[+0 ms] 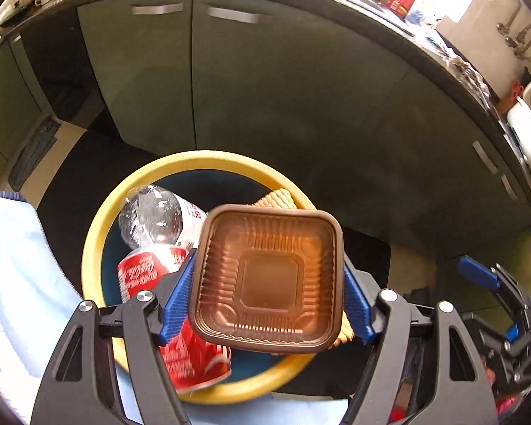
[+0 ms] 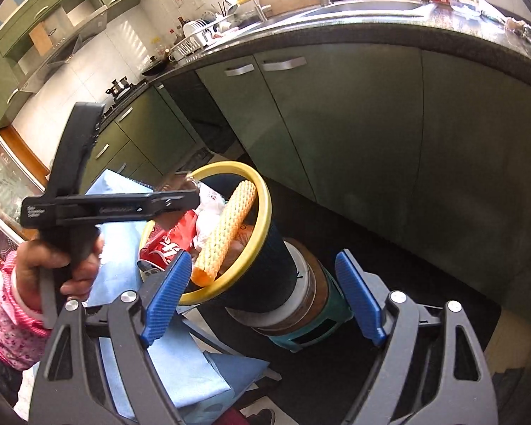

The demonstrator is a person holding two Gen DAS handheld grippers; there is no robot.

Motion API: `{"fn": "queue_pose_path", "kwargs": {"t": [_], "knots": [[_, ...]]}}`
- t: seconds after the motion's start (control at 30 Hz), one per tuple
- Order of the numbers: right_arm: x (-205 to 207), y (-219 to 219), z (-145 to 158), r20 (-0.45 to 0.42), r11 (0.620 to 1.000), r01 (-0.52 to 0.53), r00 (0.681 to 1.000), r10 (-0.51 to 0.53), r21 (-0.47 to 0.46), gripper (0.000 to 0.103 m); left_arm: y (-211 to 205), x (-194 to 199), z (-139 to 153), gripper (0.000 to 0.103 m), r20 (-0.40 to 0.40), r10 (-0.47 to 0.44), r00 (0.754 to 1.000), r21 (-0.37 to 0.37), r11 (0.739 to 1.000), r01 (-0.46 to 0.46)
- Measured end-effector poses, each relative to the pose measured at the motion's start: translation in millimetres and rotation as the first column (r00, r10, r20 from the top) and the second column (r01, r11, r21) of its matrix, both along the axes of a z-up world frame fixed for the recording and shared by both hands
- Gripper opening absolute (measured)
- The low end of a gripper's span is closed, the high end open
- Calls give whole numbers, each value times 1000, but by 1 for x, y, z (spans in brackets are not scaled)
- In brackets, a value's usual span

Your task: Collect trash

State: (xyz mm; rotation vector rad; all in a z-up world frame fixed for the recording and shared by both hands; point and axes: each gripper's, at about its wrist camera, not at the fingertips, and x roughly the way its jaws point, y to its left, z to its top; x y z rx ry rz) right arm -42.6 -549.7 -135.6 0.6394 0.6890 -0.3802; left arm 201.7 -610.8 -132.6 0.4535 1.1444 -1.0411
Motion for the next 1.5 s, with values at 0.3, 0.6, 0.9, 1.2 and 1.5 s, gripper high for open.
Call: {"fn": "queue_pose_path", "kwargs": {"t": [0.3,0.6,0.9,1.2,1.5], "knots": [[15,22,8,2,998,-55,998,56,-26,82,64,-6,25,89,47,87,995,-63,994,-84],[39,99,15,-15,970,-228,974,228,-81,86,261,-49,80,98,181,326,928,-228,932,-283],[46,198,51,5,909,-342,936,353,-236,96,455,-115,115,98,339,624,704,-354,778,-519],[14,242,98,55,865,-302,934,352,-401,96,560,-171,133,98,404,751,522,-395,658,-641],[-13,255,110,73,837,-283,932,356,-468,96,583,-223,146,98,401,795,455,-461,604,-650]]}}
